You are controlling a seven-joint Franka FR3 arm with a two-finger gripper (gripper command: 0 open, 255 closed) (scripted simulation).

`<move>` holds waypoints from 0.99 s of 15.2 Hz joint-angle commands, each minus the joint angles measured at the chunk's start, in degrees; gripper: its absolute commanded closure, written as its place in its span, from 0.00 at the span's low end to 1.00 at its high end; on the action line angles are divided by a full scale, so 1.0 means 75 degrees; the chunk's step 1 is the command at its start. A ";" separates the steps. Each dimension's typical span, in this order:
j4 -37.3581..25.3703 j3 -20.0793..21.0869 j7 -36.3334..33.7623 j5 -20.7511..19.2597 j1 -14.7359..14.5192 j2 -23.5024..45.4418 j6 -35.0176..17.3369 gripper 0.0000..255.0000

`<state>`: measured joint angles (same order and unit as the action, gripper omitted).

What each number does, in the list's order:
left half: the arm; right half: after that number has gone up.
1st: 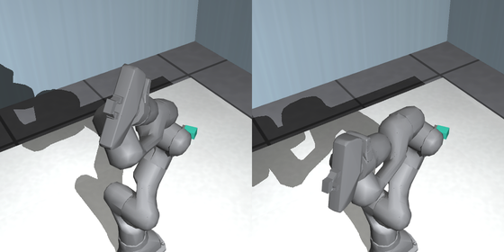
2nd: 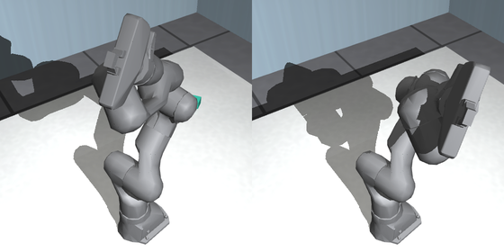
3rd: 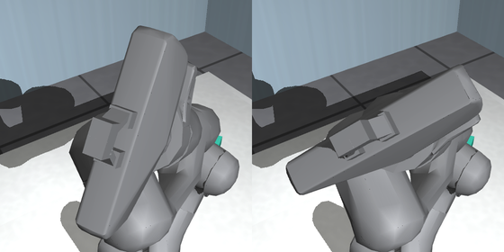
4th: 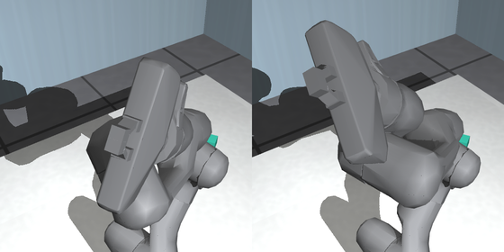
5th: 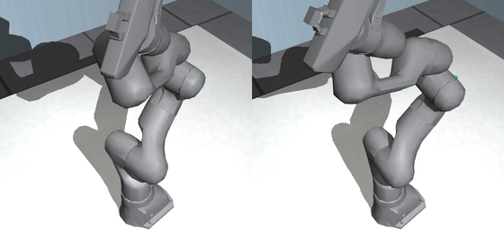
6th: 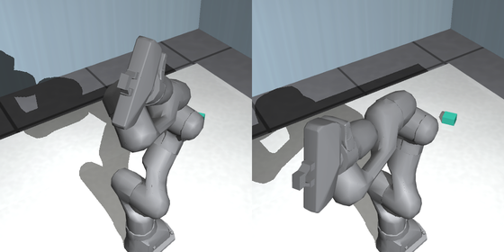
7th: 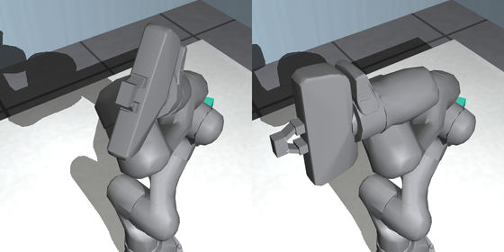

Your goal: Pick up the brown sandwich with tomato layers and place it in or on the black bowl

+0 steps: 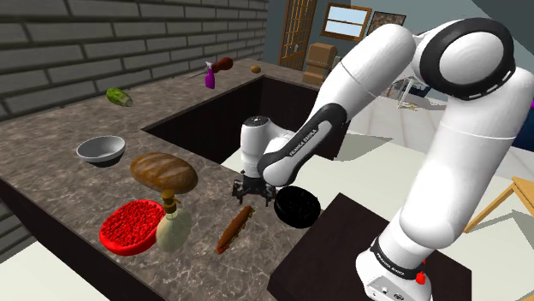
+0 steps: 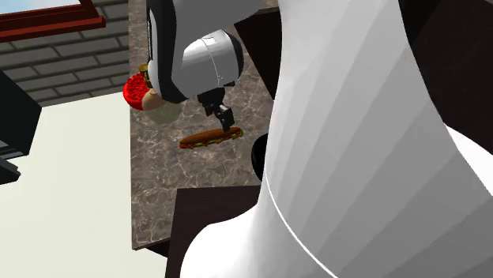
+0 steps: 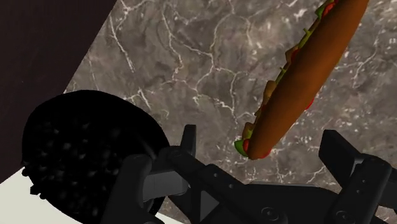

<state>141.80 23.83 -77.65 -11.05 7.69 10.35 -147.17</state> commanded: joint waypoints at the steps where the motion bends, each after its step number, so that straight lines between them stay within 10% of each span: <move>1: -0.0365 -0.0216 -0.0843 -0.0401 -0.0192 0.0698 -0.0227 0.00; 15: -0.2164 -0.1446 -0.3019 -0.1103 -0.1320 0.3587 -0.1206 0.00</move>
<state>125.95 13.31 -100.09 -19.07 -1.94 36.46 -155.76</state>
